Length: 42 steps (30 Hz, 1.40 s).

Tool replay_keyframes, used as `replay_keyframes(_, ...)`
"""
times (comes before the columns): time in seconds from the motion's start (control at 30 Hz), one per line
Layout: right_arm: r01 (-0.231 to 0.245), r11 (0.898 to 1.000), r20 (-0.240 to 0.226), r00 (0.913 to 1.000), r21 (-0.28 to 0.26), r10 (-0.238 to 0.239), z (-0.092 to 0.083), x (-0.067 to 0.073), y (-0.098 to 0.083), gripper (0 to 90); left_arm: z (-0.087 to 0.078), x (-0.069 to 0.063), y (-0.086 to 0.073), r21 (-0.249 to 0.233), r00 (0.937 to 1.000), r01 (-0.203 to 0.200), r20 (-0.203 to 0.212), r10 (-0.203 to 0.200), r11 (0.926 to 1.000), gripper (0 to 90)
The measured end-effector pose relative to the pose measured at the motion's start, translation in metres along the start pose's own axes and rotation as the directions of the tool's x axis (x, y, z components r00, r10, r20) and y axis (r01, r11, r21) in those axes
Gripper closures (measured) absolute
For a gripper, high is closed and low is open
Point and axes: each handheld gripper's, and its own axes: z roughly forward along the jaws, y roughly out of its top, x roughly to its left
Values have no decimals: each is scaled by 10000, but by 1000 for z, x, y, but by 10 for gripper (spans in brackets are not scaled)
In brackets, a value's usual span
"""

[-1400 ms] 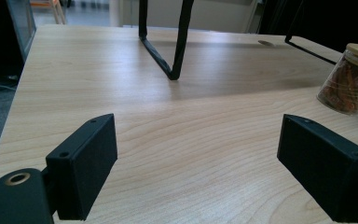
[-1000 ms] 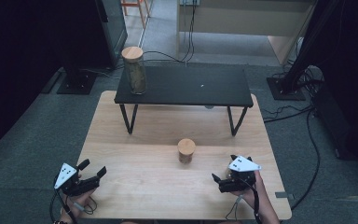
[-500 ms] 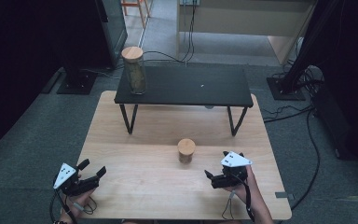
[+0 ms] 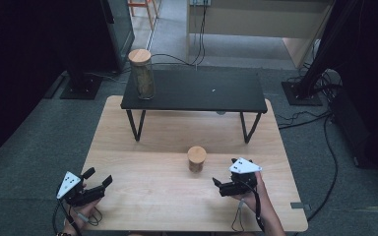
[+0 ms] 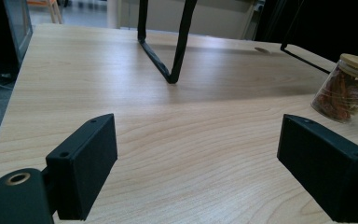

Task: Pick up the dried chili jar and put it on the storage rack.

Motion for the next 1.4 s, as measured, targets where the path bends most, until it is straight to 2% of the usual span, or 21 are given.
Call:
replay_keyframes(0.57,-17,10000,13,10000,27,17,22,8,10,15,-1,2,-2,-107,9999,146,61,-145,9998,121)
replay_keyframes(1.4,-107,9994,-31,9999,337,108,61,14,26,20,-2,6,-4,-240,9996,231,191,-226,9994,121)
